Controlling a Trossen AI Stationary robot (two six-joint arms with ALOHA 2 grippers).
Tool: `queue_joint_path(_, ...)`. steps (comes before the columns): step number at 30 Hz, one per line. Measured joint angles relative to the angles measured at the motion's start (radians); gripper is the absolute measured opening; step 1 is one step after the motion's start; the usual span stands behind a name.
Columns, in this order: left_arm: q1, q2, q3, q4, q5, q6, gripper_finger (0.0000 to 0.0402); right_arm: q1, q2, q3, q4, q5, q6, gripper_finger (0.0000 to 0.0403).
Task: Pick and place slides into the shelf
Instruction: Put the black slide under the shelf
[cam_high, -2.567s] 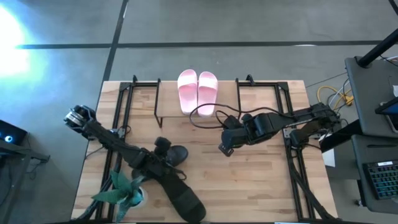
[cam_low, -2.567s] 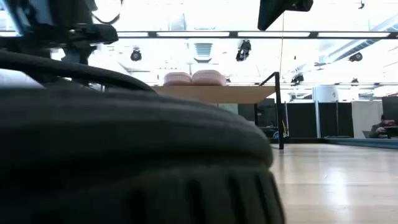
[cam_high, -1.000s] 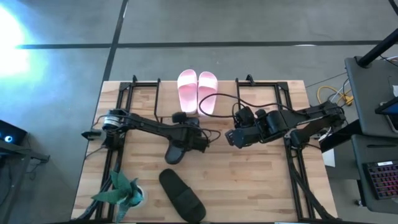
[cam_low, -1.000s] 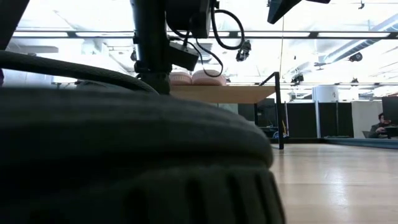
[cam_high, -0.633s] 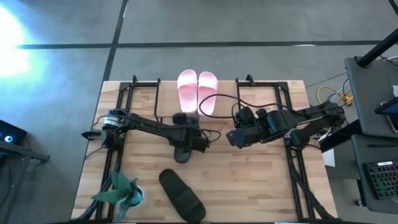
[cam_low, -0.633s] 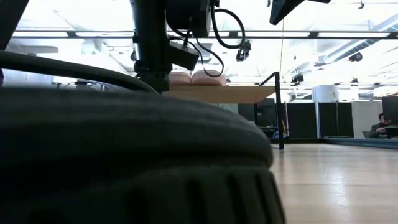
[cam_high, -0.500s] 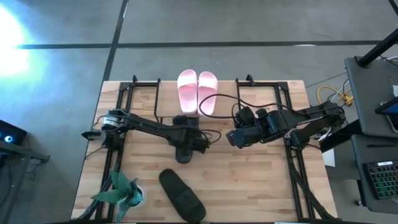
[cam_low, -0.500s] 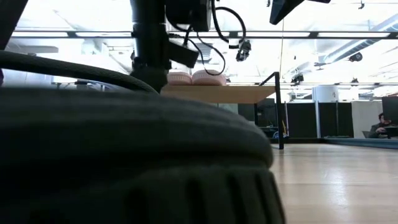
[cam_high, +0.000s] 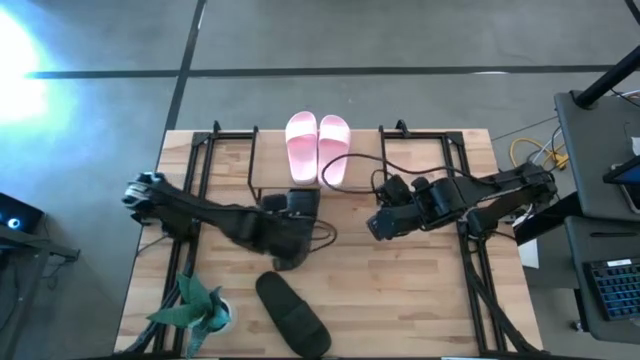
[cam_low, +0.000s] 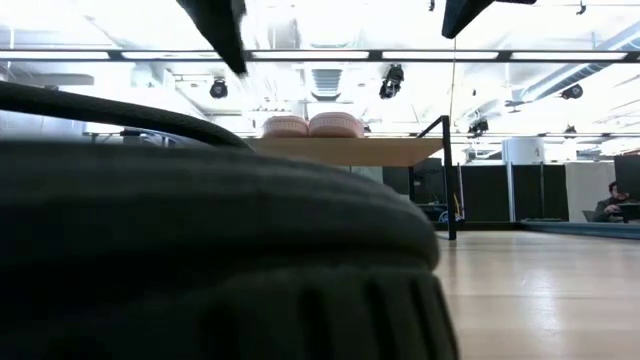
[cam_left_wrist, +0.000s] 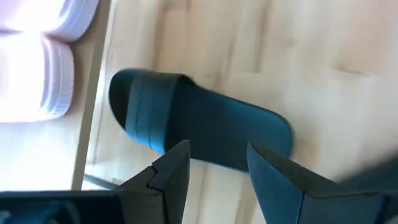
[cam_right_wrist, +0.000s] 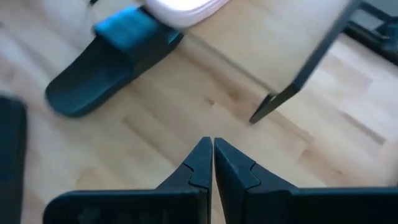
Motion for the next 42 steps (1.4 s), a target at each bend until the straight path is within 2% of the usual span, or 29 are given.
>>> queue_joint_path(2, -0.036, -0.051, -0.029, 0.027, 0.03, 0.069, 0.0145, 0.02, 0.002, 0.0, 0.007, -0.02, -0.02, 0.0009)
queue_joint_path(6, -0.106, -0.137, -0.121, 0.13, 0.205, 0.299, 0.0145, 0.061, 0.003, -0.002, 0.034, -0.034, -0.026, 0.0009)
queue_joint_path(8, -0.13, -0.163, -0.172, 0.221, 0.314, 0.309, 0.0145, 0.08, 0.003, -0.002, 0.043, -0.034, -0.02, 0.0009)
queue_joint_path(15, -0.102, -0.153, -0.333, 0.462, 0.748, -0.161, 0.0145, 0.147, 0.003, -0.002, 0.046, -0.034, 0.062, 0.0009)
queue_joint_path(18, -0.1, -0.153, -0.42, 0.641, 0.852, -0.316, 0.0145, 0.181, 0.003, -0.004, 0.045, -0.034, 0.1, 0.0009)
queue_joint_path(24, -0.097, -0.153, -0.57, 1.003, 0.847, -0.591, 0.0145, 0.251, 0.012, -0.007, 0.045, -0.032, 0.187, 0.0009)
queue_joint_path(28, -0.108, -0.154, -0.663, 1.211, 0.837, -0.721, 0.0145, 0.3, 0.033, -0.007, 0.045, -0.026, 0.251, 0.0009)
queue_joint_path(34, -0.124, -0.154, -0.729, 1.25, 0.76, -0.781, 0.0145, 0.358, 0.07, -0.008, 0.044, -0.023, 0.321, 0.0009)
queue_joint_path(42, -0.158, -0.076, -0.693, 1.247, 0.717, -0.782, 0.0145, 0.395, 0.084, -0.008, 0.041, 0.018, 0.385, 0.0009)
